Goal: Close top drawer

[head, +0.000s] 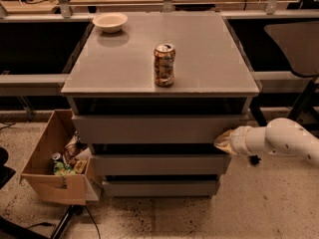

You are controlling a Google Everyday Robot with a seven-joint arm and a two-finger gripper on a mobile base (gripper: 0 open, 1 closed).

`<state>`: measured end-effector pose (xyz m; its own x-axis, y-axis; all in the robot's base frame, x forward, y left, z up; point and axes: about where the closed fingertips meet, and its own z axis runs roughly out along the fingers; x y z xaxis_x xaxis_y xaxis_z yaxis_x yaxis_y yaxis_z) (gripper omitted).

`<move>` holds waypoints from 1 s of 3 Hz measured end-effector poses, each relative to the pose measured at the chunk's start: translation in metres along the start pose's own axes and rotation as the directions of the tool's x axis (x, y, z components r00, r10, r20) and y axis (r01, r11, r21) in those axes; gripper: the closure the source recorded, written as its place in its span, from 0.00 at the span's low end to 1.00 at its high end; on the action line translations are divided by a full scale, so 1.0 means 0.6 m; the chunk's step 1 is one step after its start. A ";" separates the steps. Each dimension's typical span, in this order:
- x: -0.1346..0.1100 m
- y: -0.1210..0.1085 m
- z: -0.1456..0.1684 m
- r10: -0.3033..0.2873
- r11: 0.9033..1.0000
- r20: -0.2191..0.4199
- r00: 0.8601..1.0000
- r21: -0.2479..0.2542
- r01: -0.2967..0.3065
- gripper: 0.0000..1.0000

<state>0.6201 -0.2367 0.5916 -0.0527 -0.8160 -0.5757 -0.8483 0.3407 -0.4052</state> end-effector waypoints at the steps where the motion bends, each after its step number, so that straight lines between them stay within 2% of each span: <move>1: 0.000 0.000 0.000 0.000 1.000 0.000 1.000 0.000 0.000 0.29; 2: 0.000 0.000 0.000 0.000 1.000 0.000 1.000 0.000 0.000 0.52; 3: 0.000 0.020 -0.023 -0.021 1.000 -0.019 1.000 -0.013 0.021 0.75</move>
Offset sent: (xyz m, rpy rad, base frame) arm 0.0000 0.0000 0.0000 0.0000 0.0000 0.0001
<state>0.6027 -0.2389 0.5969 -0.0445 -0.8317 -0.5535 -0.8561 0.3173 -0.4080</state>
